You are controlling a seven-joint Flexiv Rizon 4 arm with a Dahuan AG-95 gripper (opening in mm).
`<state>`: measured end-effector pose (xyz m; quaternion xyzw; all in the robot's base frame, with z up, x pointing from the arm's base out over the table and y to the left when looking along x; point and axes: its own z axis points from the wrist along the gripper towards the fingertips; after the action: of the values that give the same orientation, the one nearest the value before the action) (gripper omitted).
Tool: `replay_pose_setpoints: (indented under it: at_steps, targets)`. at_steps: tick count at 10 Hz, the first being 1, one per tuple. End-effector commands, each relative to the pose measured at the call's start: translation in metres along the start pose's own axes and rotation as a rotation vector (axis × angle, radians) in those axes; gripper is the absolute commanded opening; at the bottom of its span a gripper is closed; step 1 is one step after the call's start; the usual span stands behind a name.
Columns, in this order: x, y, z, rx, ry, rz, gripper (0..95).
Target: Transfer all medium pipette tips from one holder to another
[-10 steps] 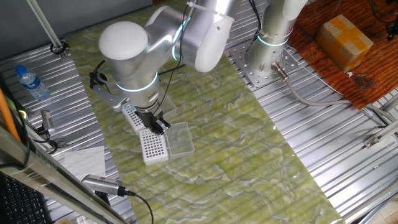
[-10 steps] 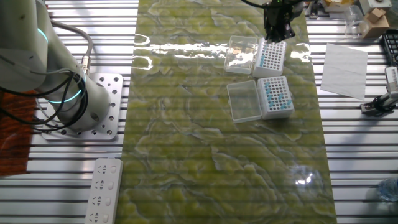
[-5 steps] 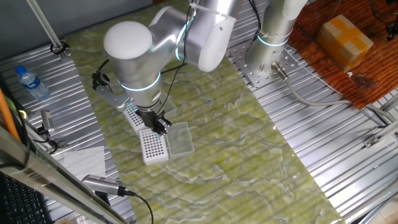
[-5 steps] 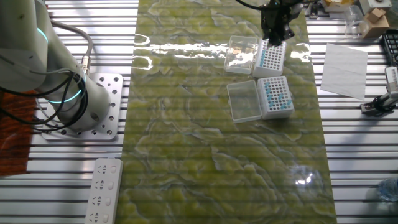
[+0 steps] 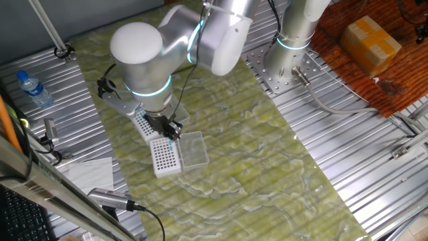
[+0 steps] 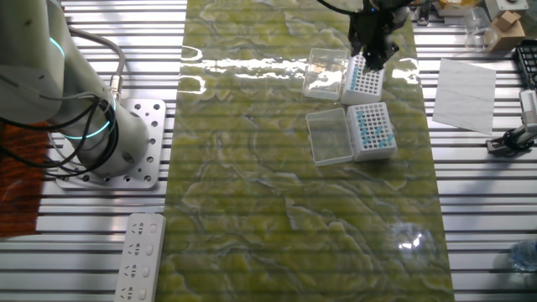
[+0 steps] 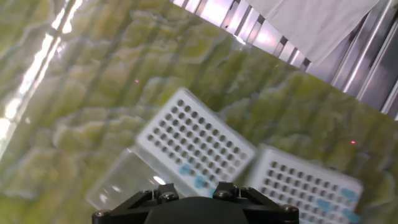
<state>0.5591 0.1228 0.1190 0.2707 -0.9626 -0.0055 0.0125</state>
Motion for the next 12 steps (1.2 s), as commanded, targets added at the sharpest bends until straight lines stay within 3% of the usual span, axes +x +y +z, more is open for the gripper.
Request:
replay_pose_setpoints:
  at_steps: [1, 4, 7, 11, 12]
  targets:
    - [0.018, -0.03, 0.005, 0.006, -0.003, -0.117, 38.0]
    - [0.034, -0.053, 0.017, 0.015, -0.014, -0.204, 38.0]
    - [0.042, -0.064, 0.028, 0.029, -0.027, -0.26, 38.0]
    - [0.043, -0.067, 0.038, 0.043, -0.047, -0.282, 38.0]
    - [0.043, -0.067, 0.038, 0.044, -0.049, -0.285, 19.0]
